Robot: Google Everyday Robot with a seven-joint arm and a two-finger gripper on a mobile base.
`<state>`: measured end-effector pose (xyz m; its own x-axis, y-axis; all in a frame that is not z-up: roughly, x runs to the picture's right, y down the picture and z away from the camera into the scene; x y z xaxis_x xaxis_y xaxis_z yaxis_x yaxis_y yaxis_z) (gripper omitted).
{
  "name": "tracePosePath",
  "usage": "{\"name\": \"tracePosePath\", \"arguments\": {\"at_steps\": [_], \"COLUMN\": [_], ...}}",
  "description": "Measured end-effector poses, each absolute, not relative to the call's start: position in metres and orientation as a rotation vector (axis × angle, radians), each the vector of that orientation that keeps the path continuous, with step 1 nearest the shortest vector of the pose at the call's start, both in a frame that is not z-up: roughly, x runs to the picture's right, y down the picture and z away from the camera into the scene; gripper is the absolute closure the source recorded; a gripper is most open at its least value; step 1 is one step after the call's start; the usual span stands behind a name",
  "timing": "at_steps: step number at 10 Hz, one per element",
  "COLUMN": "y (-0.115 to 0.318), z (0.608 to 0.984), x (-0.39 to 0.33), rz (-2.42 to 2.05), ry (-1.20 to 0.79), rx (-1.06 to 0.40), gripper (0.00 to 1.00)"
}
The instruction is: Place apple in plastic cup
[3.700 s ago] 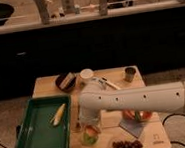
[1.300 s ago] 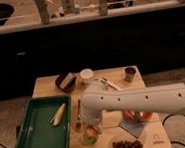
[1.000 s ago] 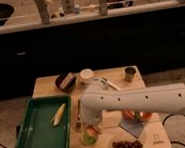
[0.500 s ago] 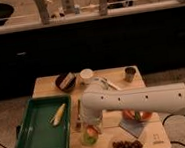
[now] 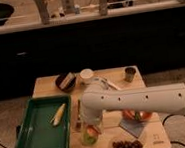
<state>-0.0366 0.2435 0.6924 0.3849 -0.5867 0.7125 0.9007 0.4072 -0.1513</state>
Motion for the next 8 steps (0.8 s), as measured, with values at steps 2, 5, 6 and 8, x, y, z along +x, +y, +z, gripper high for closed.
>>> {"name": "tracePosePath", "arguments": {"at_steps": [2, 5, 6, 8], "y": [0.2439, 0.2435, 0.2433, 0.2425], "z": [0.6922, 0.6919, 0.6915, 0.6911], "x": [-0.0363, -0.0366, -0.0361, -0.0368], "rz": [-1.015, -1.01, -1.008, -1.01], "ry": [-0.617, -0.604, -0.594, -0.58], "rx": [-0.584, -0.583, -0.584, -0.583], "gripper": [0.81, 0.52, 0.41, 0.24]}}
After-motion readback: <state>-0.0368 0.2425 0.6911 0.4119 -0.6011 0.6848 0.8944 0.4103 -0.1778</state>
